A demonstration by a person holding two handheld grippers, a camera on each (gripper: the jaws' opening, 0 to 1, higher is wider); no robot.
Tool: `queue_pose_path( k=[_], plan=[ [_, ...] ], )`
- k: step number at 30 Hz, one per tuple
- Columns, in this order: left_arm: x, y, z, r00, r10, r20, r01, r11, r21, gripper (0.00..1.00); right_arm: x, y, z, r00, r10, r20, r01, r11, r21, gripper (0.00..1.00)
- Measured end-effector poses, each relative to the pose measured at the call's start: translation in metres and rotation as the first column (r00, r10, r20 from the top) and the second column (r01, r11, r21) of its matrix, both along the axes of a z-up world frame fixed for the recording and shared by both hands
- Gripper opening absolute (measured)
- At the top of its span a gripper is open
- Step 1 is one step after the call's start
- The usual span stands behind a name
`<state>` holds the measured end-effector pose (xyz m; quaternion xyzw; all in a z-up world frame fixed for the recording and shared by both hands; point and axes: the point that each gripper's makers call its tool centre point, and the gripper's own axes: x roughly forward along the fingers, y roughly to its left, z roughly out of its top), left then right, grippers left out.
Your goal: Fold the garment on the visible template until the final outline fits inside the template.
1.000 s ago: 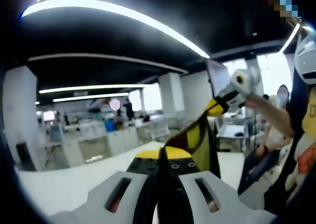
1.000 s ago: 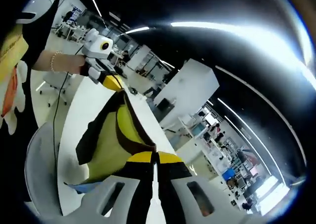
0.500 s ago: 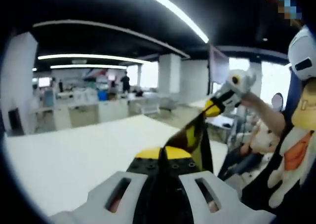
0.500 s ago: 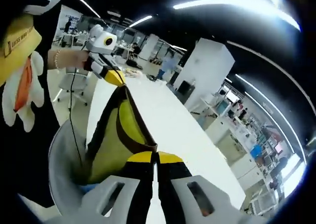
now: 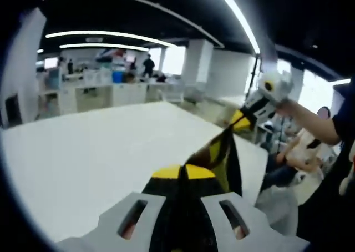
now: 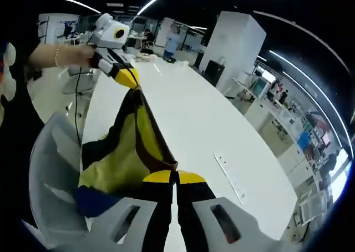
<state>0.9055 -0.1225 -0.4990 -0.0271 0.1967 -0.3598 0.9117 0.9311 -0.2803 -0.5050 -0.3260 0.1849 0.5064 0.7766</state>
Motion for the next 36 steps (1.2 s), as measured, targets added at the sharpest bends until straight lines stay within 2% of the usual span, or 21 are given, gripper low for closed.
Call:
queue_pose_path(
  k=[9,14,17,20,23,24,26,29,30,31,36],
  plan=[
    [0.078,0.008,-0.053,0.994,0.026,-0.105,-0.025,1.0,0.008,0.0,0.082,0.008,-0.052,0.997,-0.036,-0.068,0.033,0.999,-0.035,0.02],
    [0.117,0.011,-0.091,0.98,0.051,-0.194,-0.053,0.999,-0.004,0.0,0.116,0.011,-0.091,0.991,-0.051,-0.12,0.044,0.997,-0.067,0.02],
    [0.14,0.013,-0.112,0.968,0.069,-0.239,-0.078,0.997,-0.028,0.0,0.137,0.014,-0.115,0.99,-0.051,-0.13,0.034,0.991,-0.126,0.02],
    [0.155,0.019,-0.125,0.96,0.095,-0.263,-0.106,0.994,-0.027,0.0,0.151,0.02,-0.128,0.989,-0.049,-0.139,0.031,0.991,-0.133,0.02],
    [0.172,0.028,-0.143,0.944,0.125,-0.304,-0.143,0.989,-0.038,0.0,0.169,0.026,-0.146,0.985,-0.06,-0.16,0.039,0.991,-0.128,0.02],
    [0.176,0.03,-0.147,0.941,0.13,-0.314,-0.151,0.988,-0.043,0.0,0.188,0.027,-0.155,0.984,-0.063,-0.167,0.041,0.991,-0.131,0.02],
    [0.185,0.033,-0.16,0.929,0.14,-0.343,-0.164,0.986,-0.042,0.0,0.197,0.029,-0.166,0.982,-0.07,-0.175,0.046,0.989,-0.137,0.02],
    [0.198,0.033,-0.173,0.922,0.149,-0.357,-0.172,0.984,-0.035,0.0,0.209,0.031,-0.178,0.981,-0.086,-0.171,0.059,0.987,-0.152,0.02],
    [0.203,0.033,-0.176,0.921,0.153,-0.358,-0.176,0.984,-0.032,0.0,0.224,0.033,-0.185,0.981,-0.089,-0.174,0.062,0.986,-0.155,0.02],
    [0.206,0.033,-0.178,0.92,0.156,-0.359,-0.179,0.983,-0.031,0.0,0.229,0.033,-0.188,0.98,-0.097,-0.172,0.07,0.985,-0.157,0.02],
    [0.228,0.034,-0.192,0.911,0.172,-0.374,-0.199,0.979,-0.034,0.0,0.242,0.032,-0.204,0.979,-0.124,-0.163,0.097,0.981,-0.168,0.02]
  ],
)
